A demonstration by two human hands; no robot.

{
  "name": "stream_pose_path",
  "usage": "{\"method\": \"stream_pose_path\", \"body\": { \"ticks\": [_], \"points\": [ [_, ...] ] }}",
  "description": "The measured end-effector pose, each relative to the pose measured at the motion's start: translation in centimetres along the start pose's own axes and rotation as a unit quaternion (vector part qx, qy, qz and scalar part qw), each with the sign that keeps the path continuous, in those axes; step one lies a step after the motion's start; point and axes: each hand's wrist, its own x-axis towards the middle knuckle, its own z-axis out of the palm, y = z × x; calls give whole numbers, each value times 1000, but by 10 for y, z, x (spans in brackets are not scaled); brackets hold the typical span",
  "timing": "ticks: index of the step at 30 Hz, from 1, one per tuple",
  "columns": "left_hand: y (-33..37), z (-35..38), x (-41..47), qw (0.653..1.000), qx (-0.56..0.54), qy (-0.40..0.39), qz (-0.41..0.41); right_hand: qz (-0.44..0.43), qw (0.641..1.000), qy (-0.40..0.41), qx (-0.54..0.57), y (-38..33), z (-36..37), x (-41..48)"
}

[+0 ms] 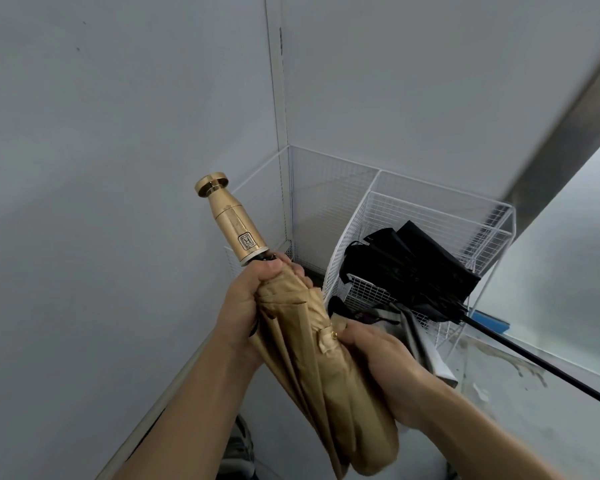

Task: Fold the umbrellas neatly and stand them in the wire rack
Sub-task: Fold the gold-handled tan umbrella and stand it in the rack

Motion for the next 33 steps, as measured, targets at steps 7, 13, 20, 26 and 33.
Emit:
{"method": "stream_pose_path", "body": {
  "ticks": [7,13,20,26,33],
  "points": [
    [-14,-7,11,947,148,262,-111,-164,933,142,-286,14,-11,6],
    [-17,-8,13,954,168,248,-25,-58,990,123,-28,12,-7,9],
    [6,3,3,995,34,95,-26,-176,934,167,-262,-2,-22,7],
    [2,-3,1,998,-8,-42,-45,-48,983,54,-166,1,-17,8],
    [6,1,-4,997,-1,-60,-52,54,986,35,-157,11,-10,9]
  ]
}}
